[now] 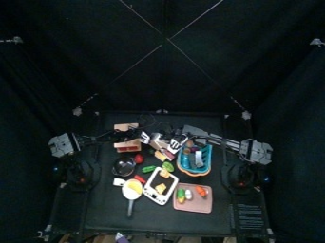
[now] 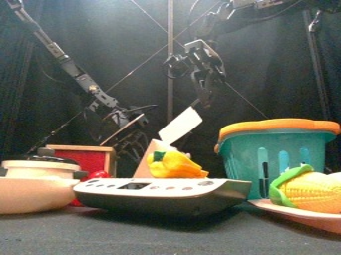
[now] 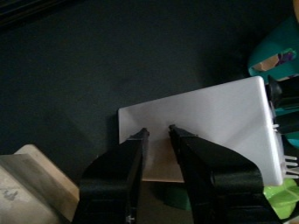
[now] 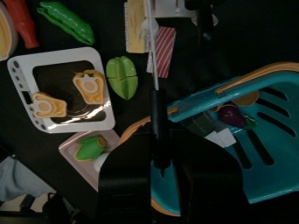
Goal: Put cleaver back in holder
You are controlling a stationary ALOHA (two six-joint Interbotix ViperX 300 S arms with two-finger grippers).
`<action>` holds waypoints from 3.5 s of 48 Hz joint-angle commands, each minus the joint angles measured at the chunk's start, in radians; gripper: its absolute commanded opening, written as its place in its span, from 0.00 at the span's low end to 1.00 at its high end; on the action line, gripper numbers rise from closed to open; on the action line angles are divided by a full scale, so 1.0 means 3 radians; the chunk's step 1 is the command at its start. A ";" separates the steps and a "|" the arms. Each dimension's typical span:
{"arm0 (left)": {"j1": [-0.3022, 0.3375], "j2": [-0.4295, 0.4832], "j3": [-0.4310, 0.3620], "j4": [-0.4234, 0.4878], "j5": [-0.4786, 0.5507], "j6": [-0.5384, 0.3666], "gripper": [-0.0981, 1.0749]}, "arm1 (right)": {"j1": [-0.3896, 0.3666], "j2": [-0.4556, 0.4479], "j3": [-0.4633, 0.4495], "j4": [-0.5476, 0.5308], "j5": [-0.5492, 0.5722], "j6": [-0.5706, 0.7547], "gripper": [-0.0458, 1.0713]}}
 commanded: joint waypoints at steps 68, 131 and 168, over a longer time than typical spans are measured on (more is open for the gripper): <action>0.0005 0.0000 0.0031 -0.0010 0.0041 -0.0020 0.69 | -0.0005 0.0010 -0.0082 -0.0041 -0.0143 -0.0020 0.47; 0.0005 0.0000 0.0031 -0.0010 0.0041 -0.0020 0.69 | -0.0015 0.0031 -0.0092 -0.0046 -0.0245 -0.0010 0.65; 0.0015 0.0000 0.0056 -0.0010 0.0041 -0.0020 0.69 | 0.0082 -0.0164 0.0450 -0.0051 -0.0368 -0.0031 0.66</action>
